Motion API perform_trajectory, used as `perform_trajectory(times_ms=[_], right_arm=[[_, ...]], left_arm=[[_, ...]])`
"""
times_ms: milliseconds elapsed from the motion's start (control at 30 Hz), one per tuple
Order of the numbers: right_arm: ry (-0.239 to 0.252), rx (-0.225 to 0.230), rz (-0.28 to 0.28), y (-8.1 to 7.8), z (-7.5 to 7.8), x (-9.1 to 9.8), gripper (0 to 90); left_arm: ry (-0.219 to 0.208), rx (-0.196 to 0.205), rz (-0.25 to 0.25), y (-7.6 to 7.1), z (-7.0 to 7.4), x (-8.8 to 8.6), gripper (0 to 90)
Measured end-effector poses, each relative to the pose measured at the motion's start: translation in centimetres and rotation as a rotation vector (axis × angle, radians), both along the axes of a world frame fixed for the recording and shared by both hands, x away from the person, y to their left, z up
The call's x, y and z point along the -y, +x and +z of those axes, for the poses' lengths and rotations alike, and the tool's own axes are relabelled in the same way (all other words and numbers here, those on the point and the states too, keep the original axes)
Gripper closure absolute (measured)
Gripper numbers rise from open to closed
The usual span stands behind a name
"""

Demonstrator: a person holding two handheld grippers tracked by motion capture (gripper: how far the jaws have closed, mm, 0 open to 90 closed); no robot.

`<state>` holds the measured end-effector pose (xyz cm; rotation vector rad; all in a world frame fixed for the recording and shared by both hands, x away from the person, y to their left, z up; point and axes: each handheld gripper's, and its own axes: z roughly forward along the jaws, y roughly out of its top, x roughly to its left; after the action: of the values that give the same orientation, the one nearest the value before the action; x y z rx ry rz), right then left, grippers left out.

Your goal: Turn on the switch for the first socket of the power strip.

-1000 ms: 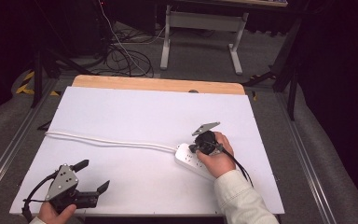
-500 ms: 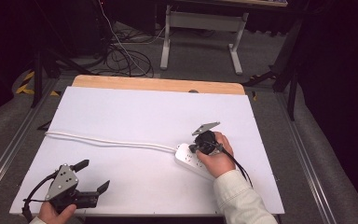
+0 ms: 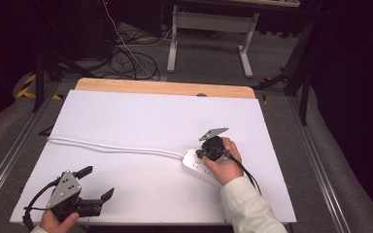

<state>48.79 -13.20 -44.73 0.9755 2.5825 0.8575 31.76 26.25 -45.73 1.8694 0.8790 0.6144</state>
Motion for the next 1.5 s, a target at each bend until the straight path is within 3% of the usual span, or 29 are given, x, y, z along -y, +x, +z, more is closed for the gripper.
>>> perform_trajectory(times_ms=[267, 367, 567, 667, 733, 800, 1000, 1233, 1500], right_arm=[[-0.017, 0.01, -0.001, -0.2, 0.0, -0.2, 90.0], [0.005, 0.012, -0.007, -0.2, -0.2, 0.1, 90.0], [-0.004, 0.021, -0.012, -0.3, -0.1, -0.2, 90.0], [0.038, 0.032, -0.003, -0.4, 0.1, 0.0, 90.0], [0.068, 0.084, -0.001, -0.6, 0.6, 0.1, 90.0], [0.095, 0.109, 0.005, -0.9, 1.4, 0.2, 90.0], [0.088, 0.146, 0.035, -1.8, 3.2, 0.0, 90.0], [0.126, 0.183, 0.041, -2.5, 5.0, 0.6, 90.0], [0.145, 0.207, 0.048, -3.1, 5.8, 0.8, 90.0]], left_arm=[[0.002, 0.001, 0.001, 0.0, 0.0, 0.0, 6.4], [0.001, 0.001, 0.0, 0.0, 0.0, 0.0, 6.4], [0.002, 0.003, 0.002, 0.0, 0.0, 0.0, 6.4], [-0.001, -0.004, 0.001, 0.1, 0.0, 0.1, 6.4], [-0.005, -0.005, 0.003, 0.1, 0.0, 0.0, 6.4], [-0.005, -0.006, 0.003, 0.1, -0.1, 0.0, 6.4], [0.002, 0.001, -0.004, 0.1, 0.0, 0.1, 6.4], [-0.007, -0.007, 0.002, 0.2, -0.1, 0.1, 6.4], [-0.007, -0.006, 0.0, 0.1, 0.0, 0.1, 6.4]])
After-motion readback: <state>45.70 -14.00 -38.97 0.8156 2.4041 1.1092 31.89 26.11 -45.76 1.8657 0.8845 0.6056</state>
